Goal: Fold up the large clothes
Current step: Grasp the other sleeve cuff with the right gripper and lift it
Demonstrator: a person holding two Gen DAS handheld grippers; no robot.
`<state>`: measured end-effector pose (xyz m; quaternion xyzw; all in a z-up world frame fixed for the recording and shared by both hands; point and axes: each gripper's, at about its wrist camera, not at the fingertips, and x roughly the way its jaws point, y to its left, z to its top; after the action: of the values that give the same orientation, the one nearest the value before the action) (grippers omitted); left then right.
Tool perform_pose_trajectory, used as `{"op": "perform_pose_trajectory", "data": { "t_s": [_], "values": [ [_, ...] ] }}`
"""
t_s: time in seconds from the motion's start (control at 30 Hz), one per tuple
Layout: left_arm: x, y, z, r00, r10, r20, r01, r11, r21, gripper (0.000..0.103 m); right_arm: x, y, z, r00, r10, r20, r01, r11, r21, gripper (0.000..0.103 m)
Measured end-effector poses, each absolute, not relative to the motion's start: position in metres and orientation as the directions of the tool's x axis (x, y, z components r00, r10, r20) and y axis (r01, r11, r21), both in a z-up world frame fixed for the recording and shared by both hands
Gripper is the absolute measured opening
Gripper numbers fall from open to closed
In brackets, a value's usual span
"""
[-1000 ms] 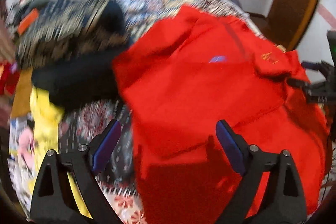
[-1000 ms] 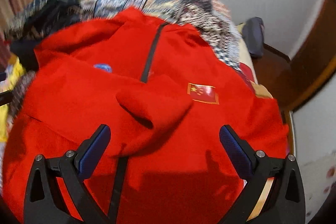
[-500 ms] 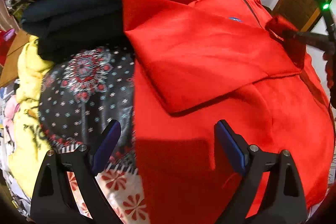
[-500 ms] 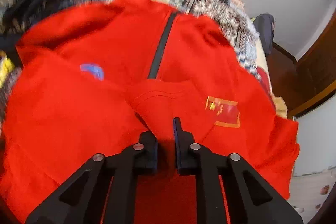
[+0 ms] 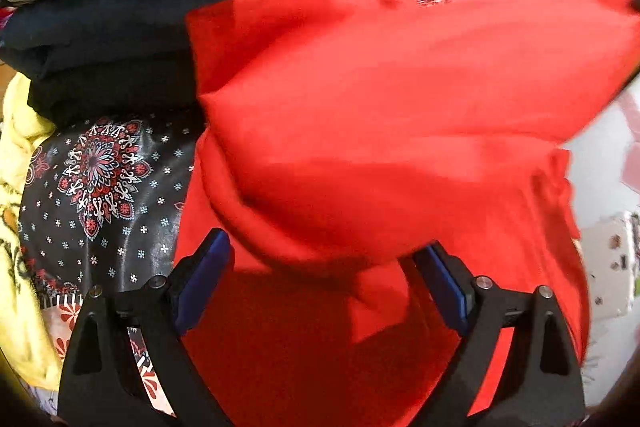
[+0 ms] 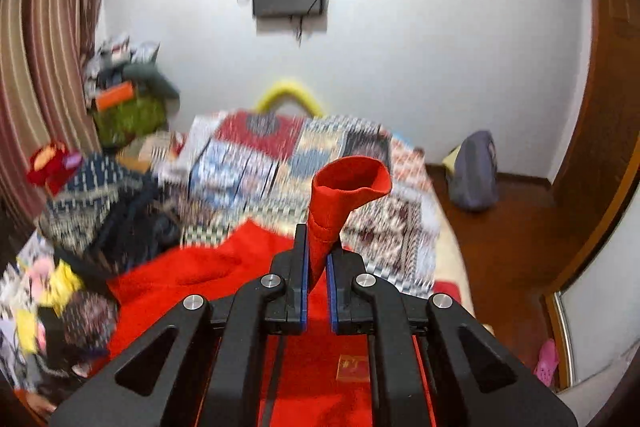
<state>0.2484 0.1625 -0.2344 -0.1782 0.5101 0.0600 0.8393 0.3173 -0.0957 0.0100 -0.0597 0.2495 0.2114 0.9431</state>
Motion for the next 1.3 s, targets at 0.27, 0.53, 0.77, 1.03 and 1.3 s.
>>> {"op": "perform_pose_trajectory", "data": {
  "t_s": [0.27,0.53,0.77,1.03,1.3],
  "values": [
    [0.281,0.188,-0.240,0.449,0.239,-0.861,-0.453,0.891,0.011,0.092,0.318,-0.121,-0.005,0.799,0.345,-0.493,-0.363,0.930,0.062,0.006],
    [0.252,0.229,-0.210,0.524,0.321,-0.789,-0.532,0.847,-0.008,0.092,0.327,-0.163,-0.051,0.747,0.310,-0.588,-0.305,0.946,0.110,0.006],
    [0.235,0.224,-0.226,0.486,0.323,-0.812,-0.463,0.883,0.074,0.093,0.314,-0.180,-0.111,0.659,0.299,-0.690,-0.296,0.947,0.128,0.006],
    [0.223,0.221,-0.247,0.434,0.295,-0.851,-0.433,0.897,0.090,0.093,0.300,-0.219,-0.175,0.519,0.321,-0.792,-0.233,0.945,0.230,0.007],
    [0.220,0.216,-0.243,0.423,0.260,-0.868,-0.386,0.918,0.087,0.093,0.273,-0.234,-0.213,0.418,0.308,-0.855,-0.200,0.949,0.244,0.015]
  ]
}}
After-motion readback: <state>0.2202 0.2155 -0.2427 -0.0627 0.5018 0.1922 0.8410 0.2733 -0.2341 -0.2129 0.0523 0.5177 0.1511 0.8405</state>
